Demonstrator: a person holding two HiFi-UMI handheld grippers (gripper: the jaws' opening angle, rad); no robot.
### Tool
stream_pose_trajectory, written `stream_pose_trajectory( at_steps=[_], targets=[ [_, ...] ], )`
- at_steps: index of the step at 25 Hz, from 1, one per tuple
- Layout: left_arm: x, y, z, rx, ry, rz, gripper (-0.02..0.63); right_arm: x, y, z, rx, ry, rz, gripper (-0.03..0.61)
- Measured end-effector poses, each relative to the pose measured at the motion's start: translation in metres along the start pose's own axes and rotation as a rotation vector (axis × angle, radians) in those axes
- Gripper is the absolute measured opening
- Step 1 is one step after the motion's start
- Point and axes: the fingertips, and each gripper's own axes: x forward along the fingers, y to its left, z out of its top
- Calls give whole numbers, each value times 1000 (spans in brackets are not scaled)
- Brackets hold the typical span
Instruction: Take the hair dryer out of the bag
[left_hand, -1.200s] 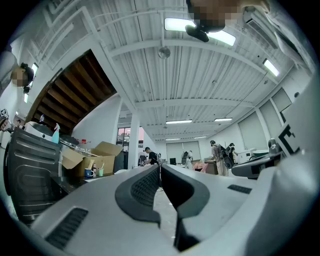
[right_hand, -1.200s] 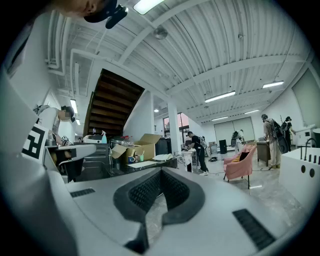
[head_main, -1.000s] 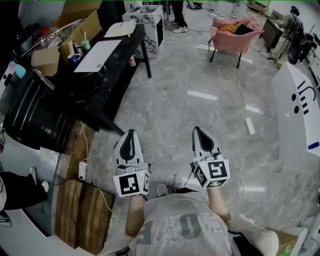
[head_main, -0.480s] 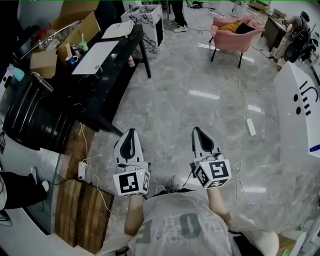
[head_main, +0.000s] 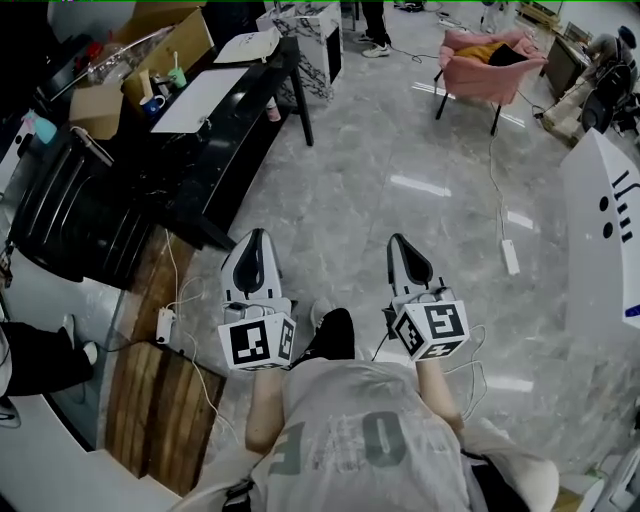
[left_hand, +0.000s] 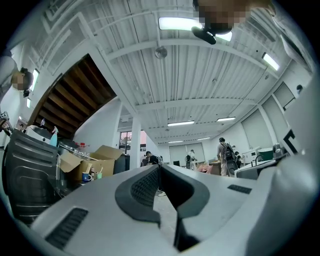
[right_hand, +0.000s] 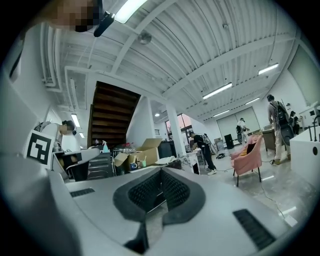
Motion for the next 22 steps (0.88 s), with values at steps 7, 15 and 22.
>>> stream_pose_trajectory(
  at_steps=[7,15,22],
  targets=[
    [39,15,6,16,-55,22,38,31,-20,14,-24,-31,3,31],
    [105,28,-30,22,-132,19,38,84,-60,-2,-53,-112,-1,31],
    [198,31,-99,49,-105,-30,38,197,-87,-59,-26,-44,63,31]
  ],
)
